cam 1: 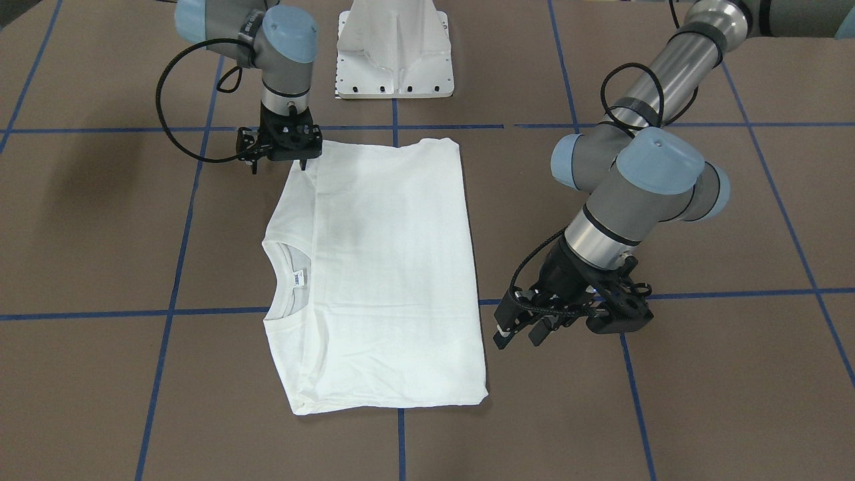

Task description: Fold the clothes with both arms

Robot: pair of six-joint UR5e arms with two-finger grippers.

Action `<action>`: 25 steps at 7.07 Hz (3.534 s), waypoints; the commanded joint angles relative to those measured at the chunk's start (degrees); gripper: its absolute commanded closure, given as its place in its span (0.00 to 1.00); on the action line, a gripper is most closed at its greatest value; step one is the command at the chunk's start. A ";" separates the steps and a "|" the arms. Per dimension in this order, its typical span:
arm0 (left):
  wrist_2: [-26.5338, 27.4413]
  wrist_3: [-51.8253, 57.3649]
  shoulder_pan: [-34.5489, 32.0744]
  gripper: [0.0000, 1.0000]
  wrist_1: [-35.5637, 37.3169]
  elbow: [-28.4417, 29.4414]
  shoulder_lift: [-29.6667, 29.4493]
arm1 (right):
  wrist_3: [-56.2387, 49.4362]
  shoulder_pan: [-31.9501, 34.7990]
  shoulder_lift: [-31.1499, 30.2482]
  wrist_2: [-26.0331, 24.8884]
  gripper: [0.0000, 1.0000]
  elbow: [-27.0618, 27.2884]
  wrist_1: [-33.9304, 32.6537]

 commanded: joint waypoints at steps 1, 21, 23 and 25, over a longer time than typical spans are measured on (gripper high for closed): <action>0.00 0.00 0.00 0.28 0.10 -0.22 0.18 | 1.90 0.51 -0.52 0.95 0.00 2.52 -0.03; 0.09 0.00 0.35 0.27 0.10 -2.59 2.38 | 83.31 -8.10 3.35 -9.68 0.30 -3.01 11.04; 0.09 -0.17 0.35 0.27 0.19 -3.46 2.64 | 83.83 -7.93 3.35 -9.68 0.74 -2.93 10.87; 0.09 -0.26 0.35 0.27 0.27 -3.82 2.82 | 83.92 -7.93 3.27 -9.60 1.00 -2.75 10.78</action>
